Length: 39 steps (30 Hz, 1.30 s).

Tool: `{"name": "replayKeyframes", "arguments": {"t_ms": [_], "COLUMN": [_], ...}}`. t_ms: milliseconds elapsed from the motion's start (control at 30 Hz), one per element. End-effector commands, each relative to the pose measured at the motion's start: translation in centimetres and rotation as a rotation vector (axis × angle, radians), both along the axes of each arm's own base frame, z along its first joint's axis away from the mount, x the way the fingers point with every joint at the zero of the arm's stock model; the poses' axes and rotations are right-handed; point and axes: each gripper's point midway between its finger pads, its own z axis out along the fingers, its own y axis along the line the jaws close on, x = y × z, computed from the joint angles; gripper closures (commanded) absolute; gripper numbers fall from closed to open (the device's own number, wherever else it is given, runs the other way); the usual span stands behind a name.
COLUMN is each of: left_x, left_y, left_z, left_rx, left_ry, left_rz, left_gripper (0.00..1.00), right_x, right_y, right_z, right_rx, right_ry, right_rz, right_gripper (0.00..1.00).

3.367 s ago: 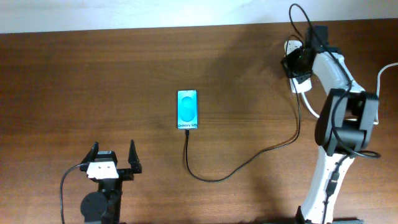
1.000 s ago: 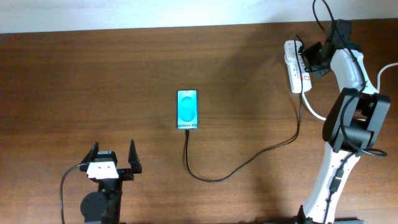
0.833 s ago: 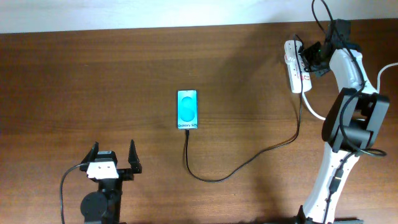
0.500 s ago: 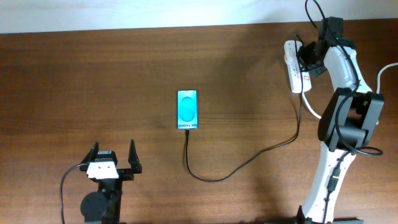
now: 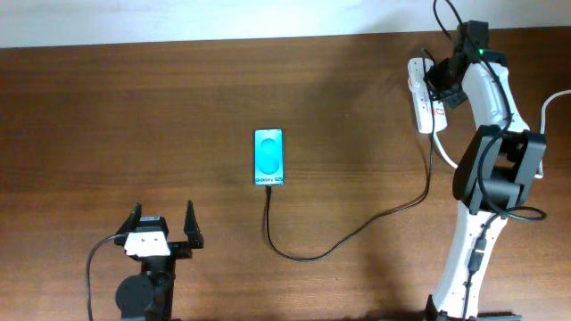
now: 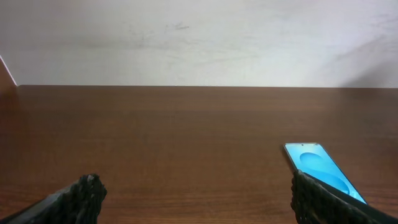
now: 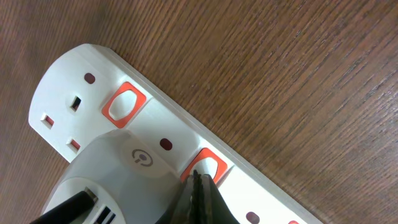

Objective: Plug charger to phone and switch on socket

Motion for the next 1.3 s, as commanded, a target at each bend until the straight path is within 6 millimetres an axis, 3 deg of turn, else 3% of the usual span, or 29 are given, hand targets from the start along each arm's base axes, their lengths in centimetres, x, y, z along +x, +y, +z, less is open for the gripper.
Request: {"name": "replayKeyframes", "arguments": {"t_ms": [0, 133, 633, 767, 900, 1133, 1267], "left_x": [0.0, 0.0, 0.0, 0.0, 0.0, 0.0, 0.0], "left_y": [0.0, 0.0, 0.0, 0.0, 0.0, 0.0, 0.0], "left_z": [-0.2, -0.2, -0.2, -0.2, -0.2, -0.2, -0.2], "left_rx": [0.016, 0.016, 0.016, 0.016, 0.016, 0.016, 0.016], "left_ry": [0.005, 0.005, 0.005, 0.005, 0.005, 0.005, 0.005], "left_rz": [0.001, 0.001, 0.001, 0.001, 0.001, 0.001, 0.001], "left_gripper": [0.01, 0.01, 0.01, 0.01, 0.01, 0.01, 0.01], "right_x": [1.2, 1.7, 1.2, 1.0, 0.8, 1.1, 0.4], "right_y": [1.8, 1.9, 0.2, 0.3, 1.6, 1.7, 2.3], "right_z": [-0.4, 1.5, 1.9, 1.1, -1.4, -1.3, -3.2], "right_rx": [0.047, 0.056, -0.054, -0.056, -0.046, -0.051, -0.016], "right_ry": [-0.023, -0.050, -0.025, -0.009, 0.036, 0.026, 0.059], "right_rz": [0.054, 0.057, 0.029, 0.044, 0.072, 0.074, 0.086], "right_gripper": [0.96, 0.96, 0.96, 0.96, 0.96, 0.96, 0.96]}}
